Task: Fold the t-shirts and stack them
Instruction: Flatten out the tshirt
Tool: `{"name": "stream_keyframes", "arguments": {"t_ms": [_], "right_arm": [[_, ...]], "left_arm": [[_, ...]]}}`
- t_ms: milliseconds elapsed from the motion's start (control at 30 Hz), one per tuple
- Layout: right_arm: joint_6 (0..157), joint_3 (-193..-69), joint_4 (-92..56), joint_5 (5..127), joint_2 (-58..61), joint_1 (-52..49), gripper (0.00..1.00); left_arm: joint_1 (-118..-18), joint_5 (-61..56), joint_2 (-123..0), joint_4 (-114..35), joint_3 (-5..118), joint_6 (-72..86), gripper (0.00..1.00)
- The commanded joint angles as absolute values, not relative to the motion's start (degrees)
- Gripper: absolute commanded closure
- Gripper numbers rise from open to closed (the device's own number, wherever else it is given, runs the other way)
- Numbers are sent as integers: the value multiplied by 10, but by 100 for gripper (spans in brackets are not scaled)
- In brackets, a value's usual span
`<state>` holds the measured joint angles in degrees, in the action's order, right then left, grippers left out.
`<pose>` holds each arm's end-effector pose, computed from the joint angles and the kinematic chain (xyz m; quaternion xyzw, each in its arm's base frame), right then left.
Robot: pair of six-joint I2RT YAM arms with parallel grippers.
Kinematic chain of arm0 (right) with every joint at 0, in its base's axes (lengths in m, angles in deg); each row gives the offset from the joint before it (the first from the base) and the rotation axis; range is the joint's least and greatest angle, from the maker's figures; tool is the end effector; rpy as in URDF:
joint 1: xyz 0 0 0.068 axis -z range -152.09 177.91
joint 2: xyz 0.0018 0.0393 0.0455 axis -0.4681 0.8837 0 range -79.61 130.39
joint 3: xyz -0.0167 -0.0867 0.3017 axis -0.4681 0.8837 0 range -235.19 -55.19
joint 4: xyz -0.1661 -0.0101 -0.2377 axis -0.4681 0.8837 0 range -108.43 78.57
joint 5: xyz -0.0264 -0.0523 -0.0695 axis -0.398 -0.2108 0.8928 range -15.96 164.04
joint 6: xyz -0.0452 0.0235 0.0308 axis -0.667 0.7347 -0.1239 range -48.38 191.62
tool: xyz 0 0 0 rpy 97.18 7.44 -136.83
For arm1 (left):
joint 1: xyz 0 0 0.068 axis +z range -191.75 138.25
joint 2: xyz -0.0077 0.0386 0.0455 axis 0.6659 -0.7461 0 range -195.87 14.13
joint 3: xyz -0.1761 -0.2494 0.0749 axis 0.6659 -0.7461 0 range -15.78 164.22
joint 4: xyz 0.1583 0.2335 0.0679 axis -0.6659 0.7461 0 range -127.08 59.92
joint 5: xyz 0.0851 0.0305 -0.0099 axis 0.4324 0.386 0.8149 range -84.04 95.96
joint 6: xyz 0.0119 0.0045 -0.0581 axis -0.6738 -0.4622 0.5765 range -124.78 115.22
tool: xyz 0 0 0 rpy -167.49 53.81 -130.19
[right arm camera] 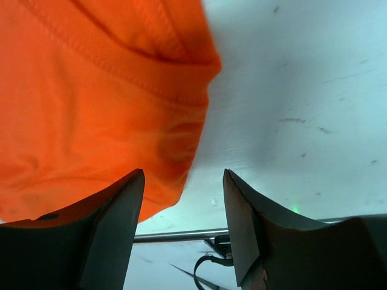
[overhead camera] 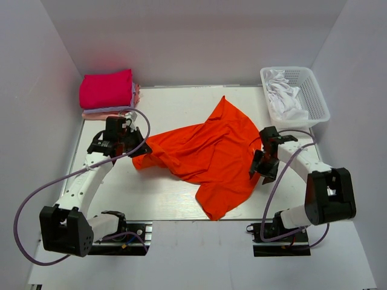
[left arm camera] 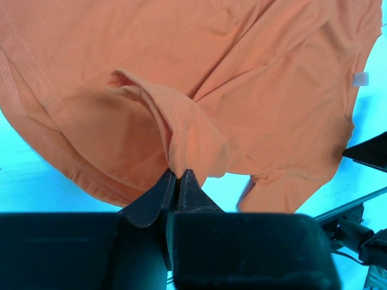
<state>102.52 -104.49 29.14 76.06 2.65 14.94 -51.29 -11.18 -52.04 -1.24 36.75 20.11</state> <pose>0.2554 0.0573 0.2020 0.1567 0.9840 0.0145 0.0831 0.2474 -0.0546 0.2996 -0.0727 0.9262 -0.2349 0.2858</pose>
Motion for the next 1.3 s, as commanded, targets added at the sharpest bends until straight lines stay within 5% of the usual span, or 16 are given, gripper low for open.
{"name": "stream_keyframes", "arguments": {"t_ms": [0, 467, 567, 600, 700, 900, 1267], "right_arm": [[1028, -1020, 262, 702, -15, 146, 40], [1048, -942, 190, 648, -23, 130, 38], [1054, -941, 163, 619, 2, 123, 45], [1053, -939, 156, 611, 3, 120, 50], [1037, -953, 159, 605, 1, 120, 100], [1012, -1205, 228, 700, -28, 129, 100], [965, -1858, 384, 831, 200, 222, 100]], "left_arm": [[-512, -112, -506, 4, 356, 204, 100], [-512, -102, -457, 15, 327, 222, 100], [-512, -92, -444, 20, 327, 222, 100], [-512, -82, -444, 20, 327, 222, 100], [-512, -76, -444, 35, 347, 222, 100], [-512, 4, -464, 62, 478, 217, 100], [-506, 258, -685, 187, 829, 211, 100]]}}
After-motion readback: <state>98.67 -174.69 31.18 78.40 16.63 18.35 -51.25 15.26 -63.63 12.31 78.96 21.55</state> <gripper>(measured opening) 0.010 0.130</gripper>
